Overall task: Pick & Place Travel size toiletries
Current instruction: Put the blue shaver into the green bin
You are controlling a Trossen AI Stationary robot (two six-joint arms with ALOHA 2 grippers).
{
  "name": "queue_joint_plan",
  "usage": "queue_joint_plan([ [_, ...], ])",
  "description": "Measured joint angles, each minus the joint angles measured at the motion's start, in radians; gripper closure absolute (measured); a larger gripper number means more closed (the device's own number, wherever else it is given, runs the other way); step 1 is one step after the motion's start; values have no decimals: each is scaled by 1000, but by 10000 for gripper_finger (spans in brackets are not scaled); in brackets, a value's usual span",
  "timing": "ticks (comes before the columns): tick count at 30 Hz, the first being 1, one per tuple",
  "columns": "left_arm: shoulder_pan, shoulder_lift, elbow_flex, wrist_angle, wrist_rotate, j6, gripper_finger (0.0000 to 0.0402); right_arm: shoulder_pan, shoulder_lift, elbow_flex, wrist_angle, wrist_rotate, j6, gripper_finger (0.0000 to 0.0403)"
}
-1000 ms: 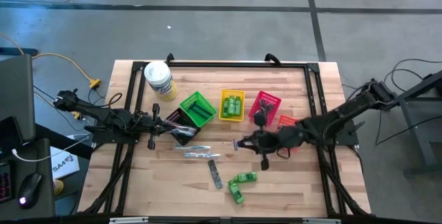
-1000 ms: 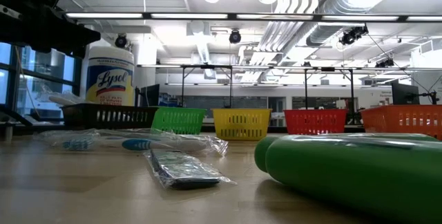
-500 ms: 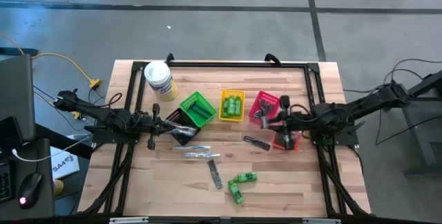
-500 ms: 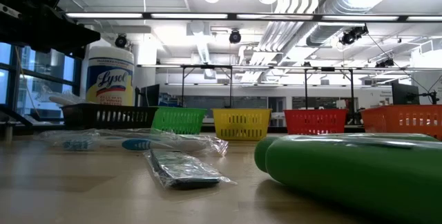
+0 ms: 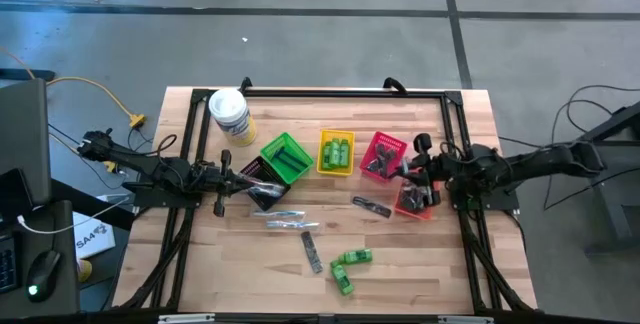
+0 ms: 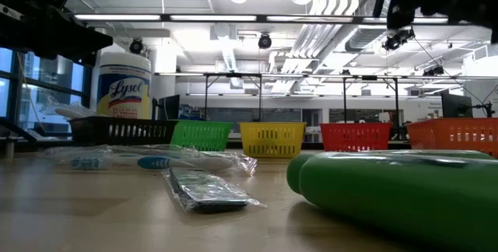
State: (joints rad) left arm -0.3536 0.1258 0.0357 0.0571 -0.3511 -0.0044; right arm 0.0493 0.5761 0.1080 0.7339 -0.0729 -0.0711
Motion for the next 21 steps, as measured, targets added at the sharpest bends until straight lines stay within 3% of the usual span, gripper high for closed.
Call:
queue_joint_plan([
  [10,0,0,0,-7,0,0,402,-120,-23,-96,32,-62,72,378],
  [21,0,0,0,-11,0,0,402,-149,-22,-100,0,-85,102,378],
])
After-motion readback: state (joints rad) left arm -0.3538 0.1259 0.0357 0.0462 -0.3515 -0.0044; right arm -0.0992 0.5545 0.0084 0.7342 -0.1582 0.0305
